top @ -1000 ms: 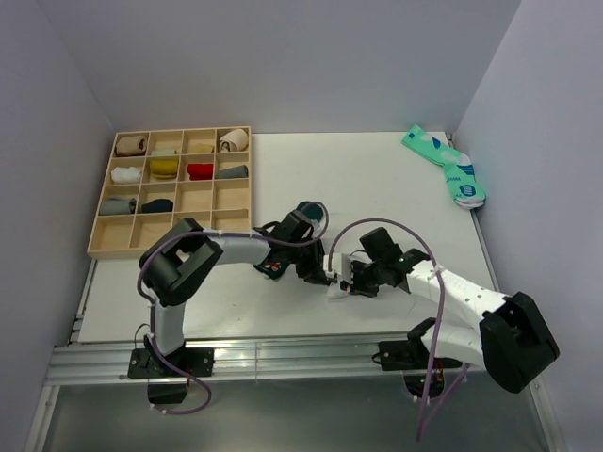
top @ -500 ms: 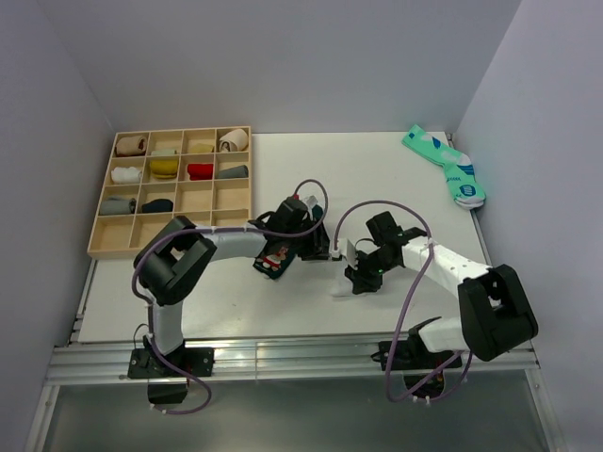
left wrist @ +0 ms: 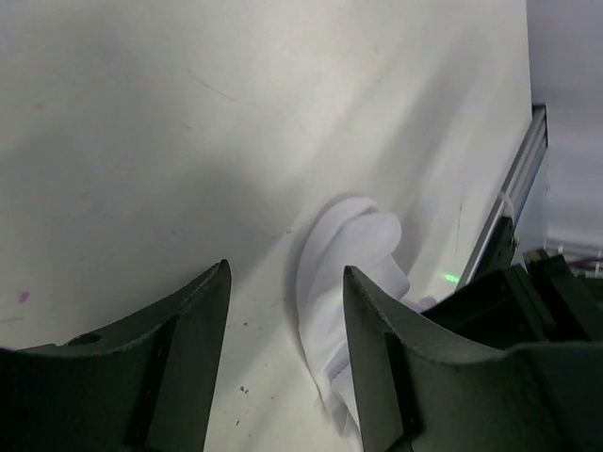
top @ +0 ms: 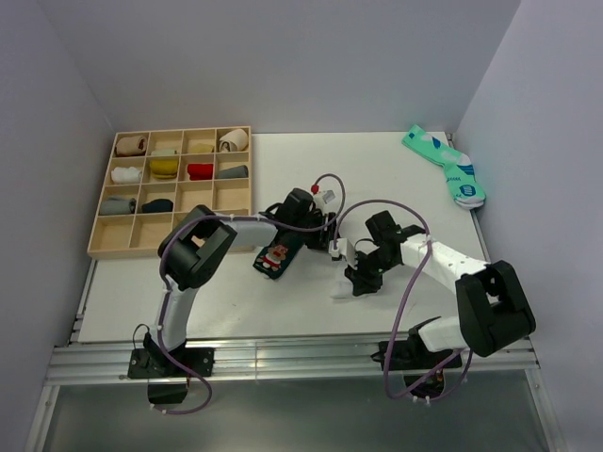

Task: Roll the socks
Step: Roll the sock at the center of the board.

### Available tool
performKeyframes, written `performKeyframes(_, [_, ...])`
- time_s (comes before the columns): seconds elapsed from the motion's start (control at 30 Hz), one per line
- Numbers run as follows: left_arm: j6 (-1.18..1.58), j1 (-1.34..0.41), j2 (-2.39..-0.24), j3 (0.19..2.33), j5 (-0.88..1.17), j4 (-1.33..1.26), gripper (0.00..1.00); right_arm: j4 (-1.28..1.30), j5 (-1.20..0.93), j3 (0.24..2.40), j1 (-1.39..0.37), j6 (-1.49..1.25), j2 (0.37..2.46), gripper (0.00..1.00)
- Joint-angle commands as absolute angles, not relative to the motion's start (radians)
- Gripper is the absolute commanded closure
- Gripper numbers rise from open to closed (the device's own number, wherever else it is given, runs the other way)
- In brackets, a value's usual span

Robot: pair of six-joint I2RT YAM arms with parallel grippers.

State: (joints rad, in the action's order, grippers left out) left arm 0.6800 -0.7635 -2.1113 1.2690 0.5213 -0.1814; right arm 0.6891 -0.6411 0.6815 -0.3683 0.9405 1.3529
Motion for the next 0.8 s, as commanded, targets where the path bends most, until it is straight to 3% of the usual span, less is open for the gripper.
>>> performKeyframes(0.0, [0.606,-0.767,-2.144,1.247,0.644,-0.247,0.44,0.721,-0.652,0.719,-0.362,0.954,1.367,0.84])
performKeyframes(0.57, [0.612,-0.792,-2.215,1.206,0.713,-0.311,0.48,0.712,-0.638,0.739,-0.364,0.939,1.382,0.84])
performKeyframes(0.67, [0.640,-0.795,-2.226,1.201,0.716,-0.344,0.56,0.710,-0.634,0.739,-0.362,0.934,1.382,0.84])
performKeyframes(0.77, [0.669,-0.798,-2.229,1.190,0.709,-0.371,0.72,0.704,-0.629,0.739,-0.362,0.931,1.384,0.84])
